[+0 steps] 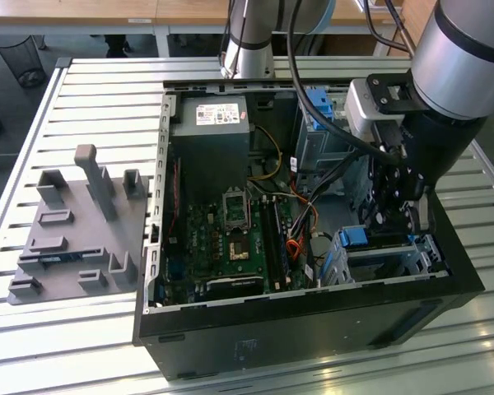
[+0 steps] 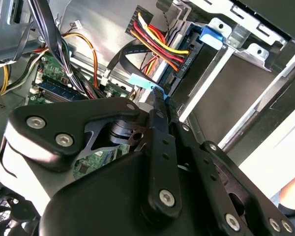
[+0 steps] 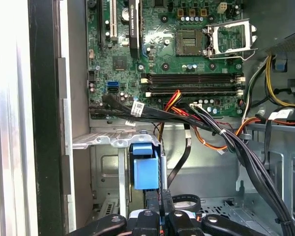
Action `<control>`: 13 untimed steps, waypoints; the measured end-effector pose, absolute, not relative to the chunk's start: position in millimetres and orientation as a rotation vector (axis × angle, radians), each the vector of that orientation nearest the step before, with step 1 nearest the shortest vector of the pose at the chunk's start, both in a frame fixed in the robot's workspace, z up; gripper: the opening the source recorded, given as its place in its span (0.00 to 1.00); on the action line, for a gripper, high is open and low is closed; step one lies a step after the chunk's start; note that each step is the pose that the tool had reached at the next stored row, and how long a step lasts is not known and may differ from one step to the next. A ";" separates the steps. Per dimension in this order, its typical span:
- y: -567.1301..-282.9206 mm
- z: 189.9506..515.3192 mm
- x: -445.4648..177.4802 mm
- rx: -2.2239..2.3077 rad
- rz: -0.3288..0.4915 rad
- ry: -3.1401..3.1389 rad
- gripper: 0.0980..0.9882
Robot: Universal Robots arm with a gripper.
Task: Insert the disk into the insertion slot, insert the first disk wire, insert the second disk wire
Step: 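Insert the second disk wire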
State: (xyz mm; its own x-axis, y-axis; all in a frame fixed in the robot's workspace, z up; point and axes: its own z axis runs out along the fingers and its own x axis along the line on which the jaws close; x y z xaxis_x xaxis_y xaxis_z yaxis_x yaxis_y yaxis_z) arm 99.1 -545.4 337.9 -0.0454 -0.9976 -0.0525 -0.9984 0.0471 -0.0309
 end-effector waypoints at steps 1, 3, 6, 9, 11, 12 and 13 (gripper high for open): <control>-545.4 337.8 99.4 -2.128 0.022 2.229 0.05; -545.4 337.4 100.0 -2.129 0.022 2.229 0.05; -545.4 336.6 101.4 -2.140 0.022 2.218 0.05; -545.4 335.8 102.1 -2.144 0.022 2.215 0.05; -545.4 335.2 102.2 -2.144 0.022 2.214 0.05; -545.4 335.0 102.2 -2.144 0.022 2.214 0.05; -545.4 335.0 102.2 -2.144 0.022 2.215 0.05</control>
State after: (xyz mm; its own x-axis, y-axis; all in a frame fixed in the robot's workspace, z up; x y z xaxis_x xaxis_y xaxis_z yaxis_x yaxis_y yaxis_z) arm 102.2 -545.4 335.0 -0.0316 -0.9981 -0.0526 -0.9990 0.0332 -0.0309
